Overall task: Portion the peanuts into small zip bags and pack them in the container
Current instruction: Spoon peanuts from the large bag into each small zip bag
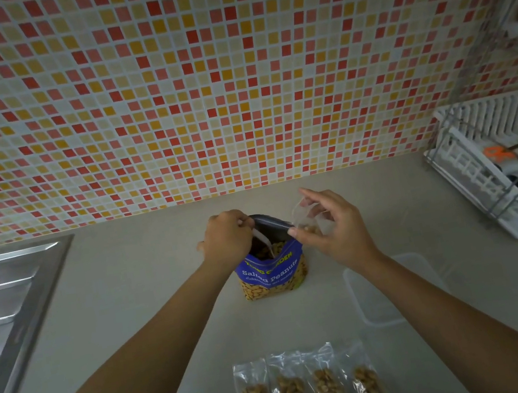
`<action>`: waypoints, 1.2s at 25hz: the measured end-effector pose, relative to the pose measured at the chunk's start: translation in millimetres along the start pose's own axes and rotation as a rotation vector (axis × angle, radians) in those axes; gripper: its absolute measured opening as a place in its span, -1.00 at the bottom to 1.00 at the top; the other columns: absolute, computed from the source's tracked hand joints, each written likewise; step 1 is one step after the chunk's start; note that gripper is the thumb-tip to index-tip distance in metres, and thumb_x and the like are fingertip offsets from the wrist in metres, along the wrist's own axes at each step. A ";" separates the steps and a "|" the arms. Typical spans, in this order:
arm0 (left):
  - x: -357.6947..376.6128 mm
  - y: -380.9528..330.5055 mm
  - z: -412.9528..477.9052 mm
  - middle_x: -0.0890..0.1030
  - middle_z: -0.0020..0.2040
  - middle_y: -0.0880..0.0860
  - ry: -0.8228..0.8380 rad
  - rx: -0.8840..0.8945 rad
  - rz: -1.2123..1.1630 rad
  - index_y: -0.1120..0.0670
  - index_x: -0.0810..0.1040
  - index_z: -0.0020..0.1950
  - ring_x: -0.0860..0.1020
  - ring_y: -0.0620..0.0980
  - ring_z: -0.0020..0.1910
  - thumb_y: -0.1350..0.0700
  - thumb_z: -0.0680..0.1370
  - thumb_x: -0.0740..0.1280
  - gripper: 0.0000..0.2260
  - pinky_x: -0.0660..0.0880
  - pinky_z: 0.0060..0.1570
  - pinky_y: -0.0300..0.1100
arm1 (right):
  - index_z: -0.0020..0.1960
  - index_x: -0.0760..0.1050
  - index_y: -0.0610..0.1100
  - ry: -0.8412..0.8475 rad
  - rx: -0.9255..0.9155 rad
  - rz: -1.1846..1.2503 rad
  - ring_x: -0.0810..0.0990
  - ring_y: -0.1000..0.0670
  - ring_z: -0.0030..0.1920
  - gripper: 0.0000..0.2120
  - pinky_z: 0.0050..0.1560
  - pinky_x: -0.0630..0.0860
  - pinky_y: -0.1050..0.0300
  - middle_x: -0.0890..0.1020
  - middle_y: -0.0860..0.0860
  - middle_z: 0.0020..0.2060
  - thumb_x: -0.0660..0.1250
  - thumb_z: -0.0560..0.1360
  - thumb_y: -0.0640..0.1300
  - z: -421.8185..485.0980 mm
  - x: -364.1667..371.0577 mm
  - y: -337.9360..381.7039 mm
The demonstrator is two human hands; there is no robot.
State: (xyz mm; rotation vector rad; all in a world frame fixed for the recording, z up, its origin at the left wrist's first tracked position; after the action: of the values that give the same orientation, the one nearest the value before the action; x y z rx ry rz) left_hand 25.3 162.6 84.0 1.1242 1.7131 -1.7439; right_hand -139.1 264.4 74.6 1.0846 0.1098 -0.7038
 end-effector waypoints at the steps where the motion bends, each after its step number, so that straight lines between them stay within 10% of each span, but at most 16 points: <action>1: -1.1 2.2 0.1 0.58 -0.13 0.03 0.007 -0.007 -0.031 -0.04 0.50 -0.17 0.55 0.05 -0.07 0.07 0.56 0.24 -0.87 0.53 0.07 0.07 | 0.30 0.43 -0.11 0.001 0.000 -0.005 0.53 0.17 -0.07 -0.37 -0.05 0.41 0.43 0.52 0.22 -0.01 0.43 0.31 0.11 -0.7 0.5 -0.5; 10: -20.2 13.7 -4.1 0.56 -0.13 0.02 0.056 -0.077 -0.357 0.15 0.58 0.00 0.50 -0.08 -0.15 0.14 0.58 0.23 -0.85 0.40 -0.17 -0.25 | 0.31 0.42 -0.11 0.004 -0.002 -0.034 0.53 0.17 -0.06 -0.37 -0.09 0.48 0.34 0.52 0.18 -0.02 0.43 0.31 0.11 -4.5 -0.2 0.7; 19: -30.6 31.2 -2.1 0.54 -0.18 -0.02 0.087 -0.211 -0.631 0.17 0.56 0.05 0.43 -0.06 -0.07 0.17 0.60 0.19 -0.83 0.32 0.03 -0.08 | 0.26 0.46 -0.06 -0.001 0.019 -0.073 0.54 0.17 -0.08 -0.40 -0.12 0.46 0.37 0.56 0.11 -0.03 0.44 0.28 0.14 -10.3 1.9 5.5; 30: -45.7 59.1 -2.5 0.56 -0.06 0.04 0.013 -0.289 -0.685 0.14 0.58 0.02 0.40 -0.03 -0.10 0.13 0.59 0.23 -0.84 0.33 -0.21 -0.19 | 0.25 0.48 -0.11 0.023 0.044 -0.153 0.54 0.19 -0.08 -0.39 -0.13 0.42 0.49 0.57 0.07 -0.04 0.45 0.29 0.15 -18.8 12.6 8.7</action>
State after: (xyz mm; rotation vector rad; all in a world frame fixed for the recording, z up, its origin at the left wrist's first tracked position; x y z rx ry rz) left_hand 98.4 147.1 84.9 0.4389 2.4518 -1.7451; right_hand -119.6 276.7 67.0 1.1349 0.1989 -0.8344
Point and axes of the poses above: each hand's wrist, its own z-axis towards the middle knuckle, its own x-axis out of the palm, y = z × x, the point moved 2 cm from there along z, towards the middle knuckle
